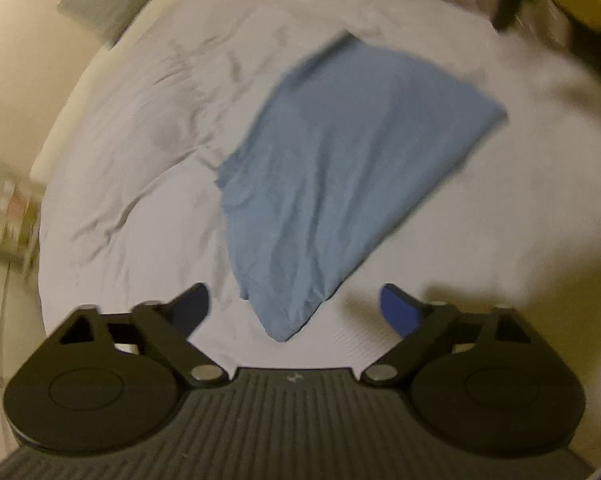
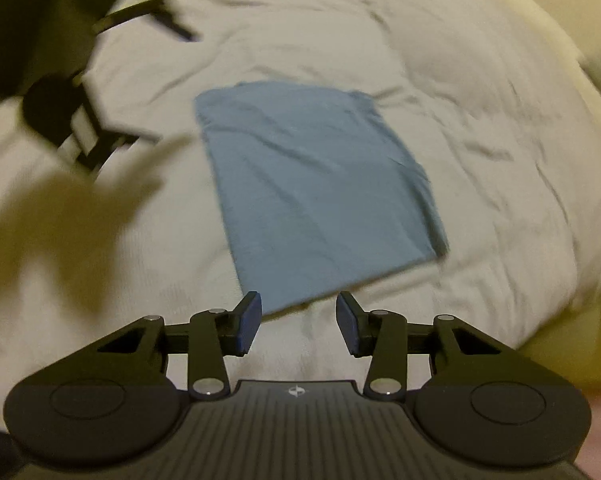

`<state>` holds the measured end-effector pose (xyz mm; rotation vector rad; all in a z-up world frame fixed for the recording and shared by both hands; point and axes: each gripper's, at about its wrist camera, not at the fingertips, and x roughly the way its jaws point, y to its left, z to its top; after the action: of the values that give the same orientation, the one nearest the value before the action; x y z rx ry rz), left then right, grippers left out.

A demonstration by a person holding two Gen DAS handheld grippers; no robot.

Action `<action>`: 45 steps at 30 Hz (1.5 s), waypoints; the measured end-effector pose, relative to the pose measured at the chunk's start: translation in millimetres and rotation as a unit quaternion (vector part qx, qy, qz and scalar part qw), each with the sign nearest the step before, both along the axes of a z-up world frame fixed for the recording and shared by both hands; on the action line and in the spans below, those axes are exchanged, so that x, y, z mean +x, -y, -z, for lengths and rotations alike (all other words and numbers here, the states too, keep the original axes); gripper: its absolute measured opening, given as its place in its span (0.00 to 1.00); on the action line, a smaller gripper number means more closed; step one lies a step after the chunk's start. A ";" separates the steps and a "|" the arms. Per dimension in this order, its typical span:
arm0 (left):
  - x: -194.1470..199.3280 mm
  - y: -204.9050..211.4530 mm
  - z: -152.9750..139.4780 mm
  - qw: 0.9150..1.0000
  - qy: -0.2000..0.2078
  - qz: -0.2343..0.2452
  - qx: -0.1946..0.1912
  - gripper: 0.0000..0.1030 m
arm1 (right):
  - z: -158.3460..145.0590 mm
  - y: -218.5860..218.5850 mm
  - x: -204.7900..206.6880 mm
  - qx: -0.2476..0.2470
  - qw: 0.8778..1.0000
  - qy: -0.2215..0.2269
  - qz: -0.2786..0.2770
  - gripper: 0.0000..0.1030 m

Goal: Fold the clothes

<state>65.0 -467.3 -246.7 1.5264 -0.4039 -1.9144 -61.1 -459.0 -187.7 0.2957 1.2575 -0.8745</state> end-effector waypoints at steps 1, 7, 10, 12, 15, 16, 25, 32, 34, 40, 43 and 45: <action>1.4 2.7 9.4 1.000 0.009 0.016 -0.004 0.73 | 8.5 -2.8 6.2 -0.007 1.000 -0.011 -0.020 0.41; 6.8 16.3 58.0 0.993 0.049 0.098 -0.033 0.72 | 59.2 -11.8 36.6 -0.046 0.995 -0.048 -0.080 0.41; 7.0 17.8 76.6 0.987 0.062 0.139 -0.055 0.71 | 82.7 -9.6 46.4 -0.057 0.994 -0.064 -0.071 0.40; 7.7 18.3 84.0 0.983 0.060 0.162 -0.067 0.71 | 97.5 -8.9 53.6 -0.063 0.993 -0.073 -0.073 0.40; 8.4 22.8 90.9 0.979 0.055 0.181 -0.077 0.71 | 113.2 -10.4 59.4 -0.083 0.988 -0.093 -0.088 0.39; 8.2 25.3 92.5 0.978 0.055 0.185 -0.081 0.71 | 115.6 -9.9 58.4 -0.090 0.987 -0.101 -0.089 0.38; 5.3 44.7 100.4 0.974 0.073 0.179 -0.119 0.67 | 128.6 3.8 48.7 -0.128 0.977 -0.150 -0.080 0.35; 13.0 33.7 110.6 0.969 0.080 0.206 -0.107 0.35 | 143.8 -6.2 53.6 -0.160 0.963 -0.167 -0.139 0.29; 14.1 34.1 110.2 0.970 0.078 0.204 -0.107 0.35 | 142.1 2.9 46.5 -0.163 0.966 -0.164 -0.116 0.29; 10.4 40.6 111.4 0.973 0.084 0.195 -0.091 0.29 | 140.2 20.7 47.4 -0.151 0.970 -0.158 -0.105 0.27; 10.6 42.0 111.7 0.976 0.085 0.187 -0.078 0.12 | 133.3 14.7 47.3 -0.133 0.975 -0.142 -0.107 0.19; 11.5 41.5 109.3 0.977 0.081 0.183 -0.078 0.07 | 125.3 13.2 44.2 -0.128 0.978 -0.127 -0.103 0.09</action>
<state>76.5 -508.8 -355.9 1.5910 -0.9438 -1.9753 -16.9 -472.2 -313.0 -0.1551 1.3659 -0.9012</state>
